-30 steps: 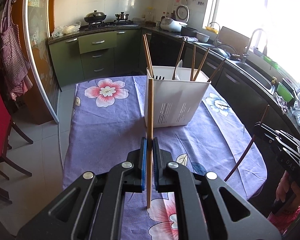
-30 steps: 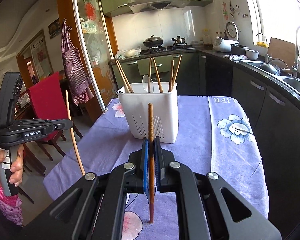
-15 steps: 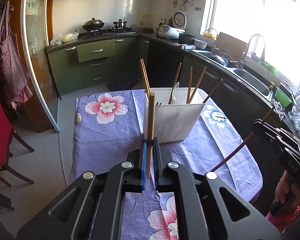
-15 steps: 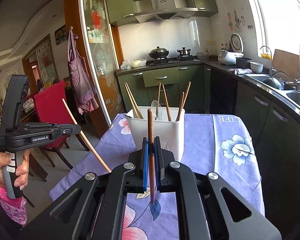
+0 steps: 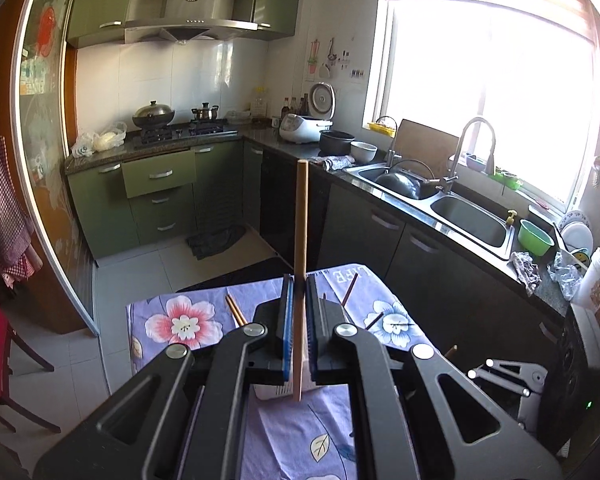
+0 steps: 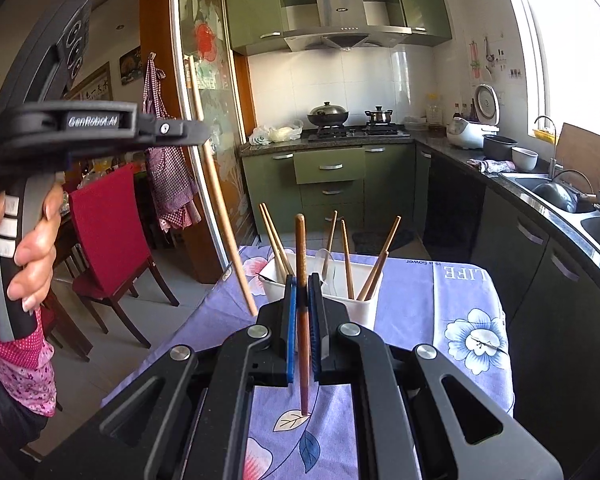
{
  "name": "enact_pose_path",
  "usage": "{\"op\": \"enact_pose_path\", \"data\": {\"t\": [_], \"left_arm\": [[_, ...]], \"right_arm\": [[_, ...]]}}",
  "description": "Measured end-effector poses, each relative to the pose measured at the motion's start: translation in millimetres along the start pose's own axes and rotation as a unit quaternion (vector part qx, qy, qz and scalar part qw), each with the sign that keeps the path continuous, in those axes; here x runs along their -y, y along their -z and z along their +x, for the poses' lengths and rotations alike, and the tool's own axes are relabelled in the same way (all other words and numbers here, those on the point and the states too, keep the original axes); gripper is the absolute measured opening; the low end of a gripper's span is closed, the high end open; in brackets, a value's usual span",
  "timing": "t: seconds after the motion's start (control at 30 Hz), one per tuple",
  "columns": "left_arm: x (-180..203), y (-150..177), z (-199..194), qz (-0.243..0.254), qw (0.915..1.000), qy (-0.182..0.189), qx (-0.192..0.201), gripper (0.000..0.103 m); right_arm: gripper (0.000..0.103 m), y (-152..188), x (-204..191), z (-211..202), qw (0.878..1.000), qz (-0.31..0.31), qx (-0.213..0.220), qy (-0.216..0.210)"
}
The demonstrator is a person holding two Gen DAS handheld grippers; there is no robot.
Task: Organize utensils
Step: 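Drop the chopstick into the holder with the left gripper while the right gripper carries its chopstick there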
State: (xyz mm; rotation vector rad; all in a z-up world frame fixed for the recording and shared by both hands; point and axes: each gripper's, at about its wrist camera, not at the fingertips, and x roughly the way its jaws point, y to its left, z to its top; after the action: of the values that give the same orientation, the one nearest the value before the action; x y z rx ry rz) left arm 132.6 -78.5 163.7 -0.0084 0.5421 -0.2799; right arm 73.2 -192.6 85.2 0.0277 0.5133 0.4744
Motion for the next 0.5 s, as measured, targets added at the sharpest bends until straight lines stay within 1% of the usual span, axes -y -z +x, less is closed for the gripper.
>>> {"op": "enact_pose_path", "data": {"t": [0.13,0.23,0.33,0.5], "left_arm": [[5.5,-21.1,20.2,0.006,0.9999,-0.008,0.012,0.006],[4.9,-28.9,42.4,0.004,0.9998,-0.017,0.008,0.006],[1.3,-24.3,68.4,0.001,0.9996,-0.025,-0.015,0.006],[-6.0,1.6,100.1,0.000,0.9976,-0.047,-0.052,0.006]], "right_arm": [[0.007,0.9,1.0,5.6,1.000,0.001,-0.005,-0.001],[0.007,3.7,4.7,8.1,1.000,0.002,-0.009,-0.002],[0.007,4.4,11.3,9.8,1.000,0.006,-0.011,0.000],[0.007,1.6,13.2,10.1,1.000,0.011,-0.011,0.006]]}}
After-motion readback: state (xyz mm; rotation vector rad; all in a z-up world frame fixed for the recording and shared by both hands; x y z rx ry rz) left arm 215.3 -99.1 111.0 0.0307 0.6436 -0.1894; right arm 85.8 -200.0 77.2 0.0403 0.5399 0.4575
